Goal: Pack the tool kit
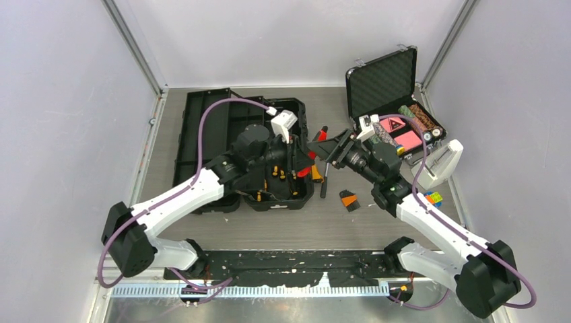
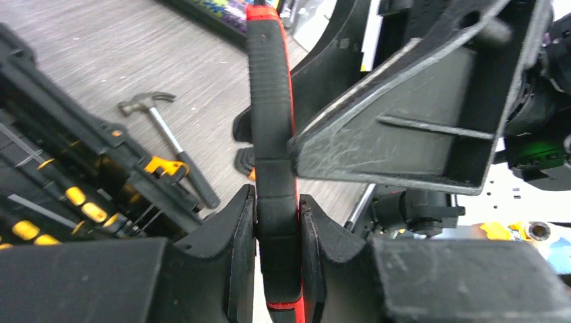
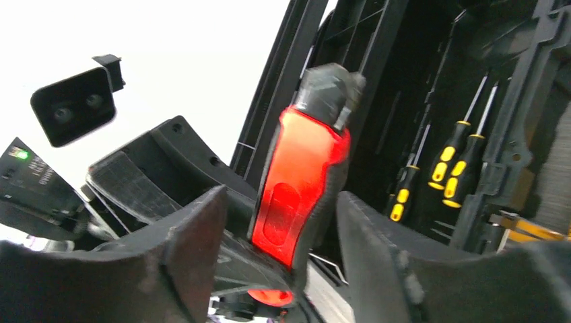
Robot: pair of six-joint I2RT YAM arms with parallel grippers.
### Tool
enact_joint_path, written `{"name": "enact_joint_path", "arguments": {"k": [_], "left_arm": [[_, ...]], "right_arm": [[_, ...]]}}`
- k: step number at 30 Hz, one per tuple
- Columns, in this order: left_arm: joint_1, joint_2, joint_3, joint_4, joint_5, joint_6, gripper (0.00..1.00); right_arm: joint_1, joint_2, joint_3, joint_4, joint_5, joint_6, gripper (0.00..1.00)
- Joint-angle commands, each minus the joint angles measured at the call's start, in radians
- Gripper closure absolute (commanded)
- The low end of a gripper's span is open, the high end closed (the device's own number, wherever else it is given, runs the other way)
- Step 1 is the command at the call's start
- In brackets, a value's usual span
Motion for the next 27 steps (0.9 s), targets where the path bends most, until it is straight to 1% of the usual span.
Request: {"name": "enact_joint_path", "arguments": {"k": [1, 2, 3, 4, 5, 6, 9, 10, 11, 14, 18, 21, 22, 27], "left_arm": [[0.0, -0.089, 0.025, -0.14, -0.163, 0.087, 0.97], [0.003, -0.096, 0.042, -0.196, -0.211, 0.11, 0.97], [0.006, -0.101, 0.068, -0.261, -0.264, 0.134, 0.97], [0.009, -0.106, 0.09, -0.324, -0.322, 0.161, 0.97], [0.014, -0.111, 0.115, -0.38, -0.387, 0.185, 0.98], [0.022, -0.117, 0.137, -0.434, -0.443, 0.209, 0.99], [0.078, -0.14, 0.19, -0.544, -0.572, 0.279, 1.0], [0.101, -0.147, 0.202, -0.572, -0.617, 0.302, 1.0], [0.125, -0.153, 0.217, -0.601, -0.672, 0.332, 1.0], [0.207, -0.166, 0.244, -0.643, -0.769, 0.406, 1.0], [0.334, -0.122, 0.278, -0.634, -0.81, 0.489, 1.0], [0.403, -0.033, 0.333, -0.607, -0.836, 0.539, 1.0], [0.423, 0.002, 0.349, -0.589, -0.842, 0.577, 1.0], [0.508, 0.185, 0.499, -0.575, -0.82, 0.645, 1.0]], "right_arm": [[-0.002, -0.049, 0.059, -0.045, 0.039, -0.098, 0.24], [-0.01, -0.066, 0.067, -0.105, 0.063, -0.142, 0.21], [-0.014, -0.076, 0.085, -0.136, 0.078, -0.166, 0.16], [-0.022, -0.097, 0.093, -0.193, 0.115, -0.212, 0.14], [-0.024, -0.118, 0.108, -0.223, 0.137, -0.238, 0.09], [-0.028, -0.129, 0.117, -0.284, 0.185, -0.29, 0.08], [-0.029, -0.174, 0.148, -0.39, 0.275, -0.383, 0.06], [-0.029, -0.181, 0.156, -0.443, 0.338, -0.42, 0.06], [-0.029, -0.193, 0.159, -0.481, 0.363, -0.435, 0.06], [-0.029, -0.209, 0.165, -0.536, 0.45, -0.493, 0.06], [-0.029, -0.212, 0.161, -0.577, 0.482, -0.511, 0.06], [-0.03, -0.199, 0.159, -0.592, 0.48, -0.513, 0.06], [-0.029, -0.196, 0.158, -0.594, 0.478, -0.513, 0.06], [-0.029, -0.19, 0.16, -0.622, 0.473, -0.518, 0.06]]}}
